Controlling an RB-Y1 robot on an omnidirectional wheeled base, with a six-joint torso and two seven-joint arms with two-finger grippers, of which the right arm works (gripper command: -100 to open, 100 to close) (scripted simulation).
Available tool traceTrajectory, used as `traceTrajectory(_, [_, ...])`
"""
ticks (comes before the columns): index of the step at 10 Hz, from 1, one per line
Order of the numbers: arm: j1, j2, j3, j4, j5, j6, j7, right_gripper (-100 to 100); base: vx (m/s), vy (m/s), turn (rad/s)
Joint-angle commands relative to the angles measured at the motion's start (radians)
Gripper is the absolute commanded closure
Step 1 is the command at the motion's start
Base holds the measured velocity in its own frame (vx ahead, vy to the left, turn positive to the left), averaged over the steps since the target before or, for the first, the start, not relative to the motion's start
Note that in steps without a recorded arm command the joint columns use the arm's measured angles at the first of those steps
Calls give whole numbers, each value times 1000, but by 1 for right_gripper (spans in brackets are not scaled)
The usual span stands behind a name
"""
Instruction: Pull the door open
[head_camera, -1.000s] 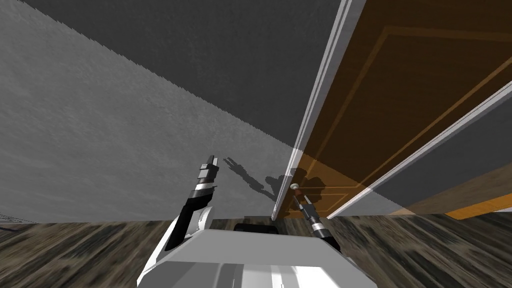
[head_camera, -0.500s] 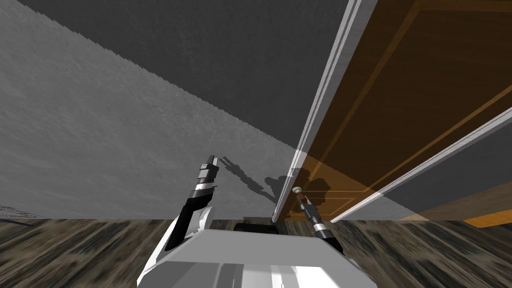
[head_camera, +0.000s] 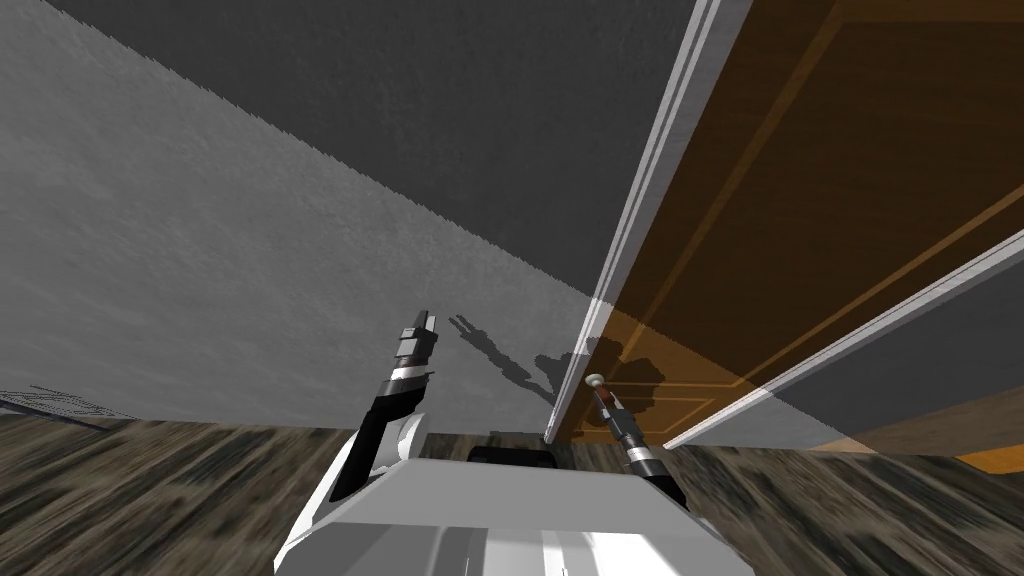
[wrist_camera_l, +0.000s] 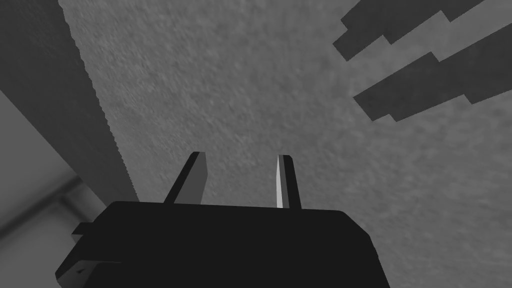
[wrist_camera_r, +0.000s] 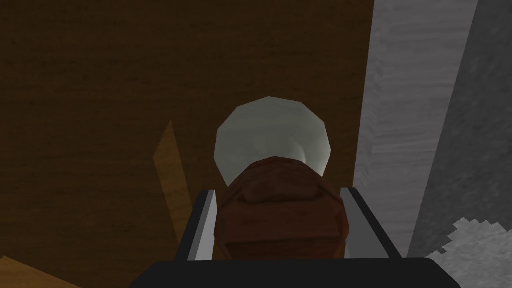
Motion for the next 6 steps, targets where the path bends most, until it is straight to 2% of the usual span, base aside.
traceTrajectory(1, [-6, 0, 5, 5, -15, -1, -36, 100, -92, -49, 121])
traceTrajectory(6, [-14, 0, 18, 8, -61, 6, -134, 100, -61, -24, 89])
